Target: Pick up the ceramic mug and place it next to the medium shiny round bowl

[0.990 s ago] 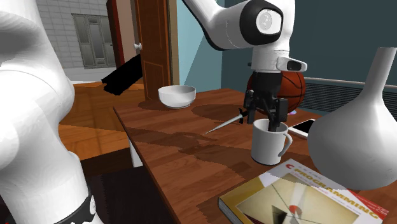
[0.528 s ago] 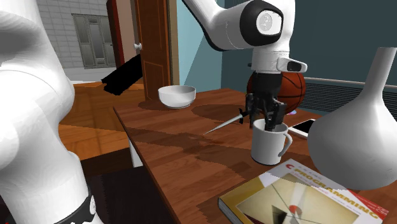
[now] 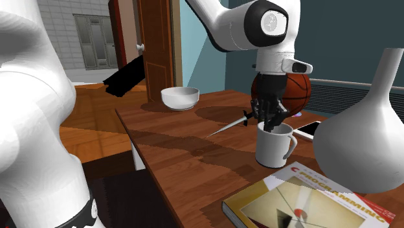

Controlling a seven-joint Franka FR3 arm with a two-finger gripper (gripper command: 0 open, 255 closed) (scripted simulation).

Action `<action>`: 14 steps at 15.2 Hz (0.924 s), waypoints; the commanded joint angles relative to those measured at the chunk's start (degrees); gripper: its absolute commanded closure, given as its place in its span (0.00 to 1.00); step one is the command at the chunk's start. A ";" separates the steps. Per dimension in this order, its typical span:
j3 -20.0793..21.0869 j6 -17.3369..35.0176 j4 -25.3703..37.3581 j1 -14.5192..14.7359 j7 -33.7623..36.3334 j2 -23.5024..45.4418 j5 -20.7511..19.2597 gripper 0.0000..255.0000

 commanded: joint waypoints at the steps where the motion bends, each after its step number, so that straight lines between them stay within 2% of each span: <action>1: 0.00 0.00 0.00 0.00 0.00 0.00 0.00 1.00; 14: -0.04 -9.90 5.06 0.03 -1.19 -4.92 1.11 1.00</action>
